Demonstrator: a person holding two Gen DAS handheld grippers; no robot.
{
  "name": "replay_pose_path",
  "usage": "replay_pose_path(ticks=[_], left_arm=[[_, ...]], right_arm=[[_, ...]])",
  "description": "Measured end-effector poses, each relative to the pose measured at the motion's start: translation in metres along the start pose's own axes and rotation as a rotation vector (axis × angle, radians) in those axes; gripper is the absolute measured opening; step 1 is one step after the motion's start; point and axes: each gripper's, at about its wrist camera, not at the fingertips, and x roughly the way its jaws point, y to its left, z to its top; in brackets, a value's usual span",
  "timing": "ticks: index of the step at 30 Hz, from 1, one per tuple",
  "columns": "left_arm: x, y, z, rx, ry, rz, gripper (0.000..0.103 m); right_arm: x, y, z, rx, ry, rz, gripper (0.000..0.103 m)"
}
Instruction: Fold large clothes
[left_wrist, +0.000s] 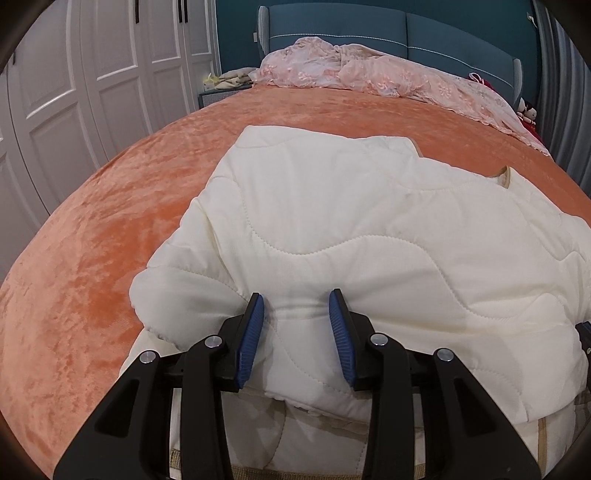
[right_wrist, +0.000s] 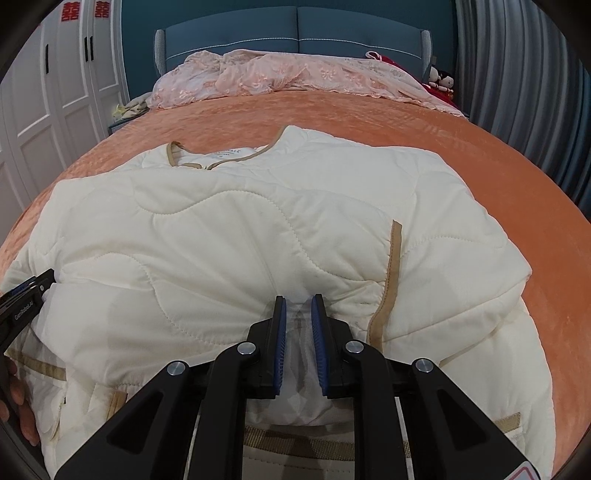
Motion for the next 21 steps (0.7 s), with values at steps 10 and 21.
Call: replay_pose_path(ticks=[10,21], left_arm=[[0.0007,-0.0002,-0.0011,-0.001,-0.012,0.004,0.035],[-0.0041,0.0087,0.0077,-0.005,0.034,-0.018,0.04]], right_arm=[[0.0019,0.0026,-0.0021,-0.002,-0.011,-0.012,0.016],[-0.0029,-0.0046,0.004,0.03,0.024,0.029,0.016]])
